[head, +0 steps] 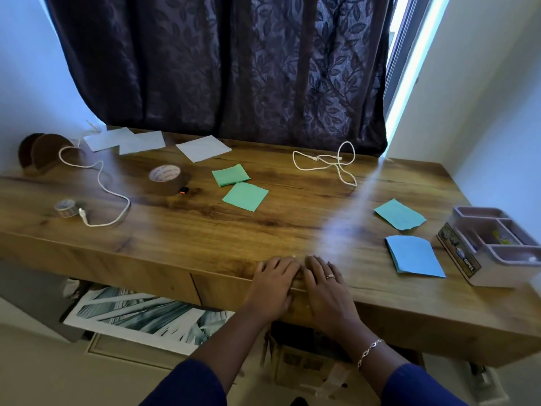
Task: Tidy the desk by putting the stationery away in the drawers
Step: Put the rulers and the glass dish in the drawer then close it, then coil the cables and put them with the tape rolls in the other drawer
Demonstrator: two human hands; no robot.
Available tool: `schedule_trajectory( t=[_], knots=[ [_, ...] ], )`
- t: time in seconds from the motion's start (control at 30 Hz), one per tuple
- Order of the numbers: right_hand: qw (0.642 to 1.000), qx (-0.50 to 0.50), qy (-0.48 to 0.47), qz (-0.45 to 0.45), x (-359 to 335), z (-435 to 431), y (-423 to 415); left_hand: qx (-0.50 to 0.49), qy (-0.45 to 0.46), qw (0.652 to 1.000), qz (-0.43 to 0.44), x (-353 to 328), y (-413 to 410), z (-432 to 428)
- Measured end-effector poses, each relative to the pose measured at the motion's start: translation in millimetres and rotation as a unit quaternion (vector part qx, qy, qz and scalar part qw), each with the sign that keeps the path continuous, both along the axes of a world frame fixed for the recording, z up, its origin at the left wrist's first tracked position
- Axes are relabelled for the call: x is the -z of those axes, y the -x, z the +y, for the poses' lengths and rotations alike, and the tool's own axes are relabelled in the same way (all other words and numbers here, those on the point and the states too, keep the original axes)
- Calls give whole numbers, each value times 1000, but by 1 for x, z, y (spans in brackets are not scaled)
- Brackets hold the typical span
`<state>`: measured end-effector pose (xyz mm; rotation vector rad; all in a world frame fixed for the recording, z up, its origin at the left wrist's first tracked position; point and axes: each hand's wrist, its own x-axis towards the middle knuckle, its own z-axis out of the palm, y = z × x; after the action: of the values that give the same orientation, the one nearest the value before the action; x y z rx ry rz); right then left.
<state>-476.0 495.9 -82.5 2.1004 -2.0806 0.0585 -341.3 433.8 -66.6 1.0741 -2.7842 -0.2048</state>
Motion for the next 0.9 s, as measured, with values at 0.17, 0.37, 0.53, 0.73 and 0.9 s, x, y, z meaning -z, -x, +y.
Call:
schedule_trajectory(
  t=[0.17, 0.37, 0.53, 0.73, 0.9],
  knots=[
    [999, 2, -22, -42, -5, 0, 0, 32, -97, 995, 4, 0, -17, -8],
    [991, 44, -48, -115, -19, -9, -10, 29, -173, 984, 32, -14, -30, -21],
    [981, 65, -39, -179, -24, -34, -28, -3, -191, 981, 42, -18, -57, -51],
    [970, 104, -68, -211, -25, -86, -69, -11, -147, 988, 36, -26, -100, -105],
    [970, 96, -25, -222, -36, -136, -105, -20, -136, 990, 21, -31, -141, -150]
  ],
)
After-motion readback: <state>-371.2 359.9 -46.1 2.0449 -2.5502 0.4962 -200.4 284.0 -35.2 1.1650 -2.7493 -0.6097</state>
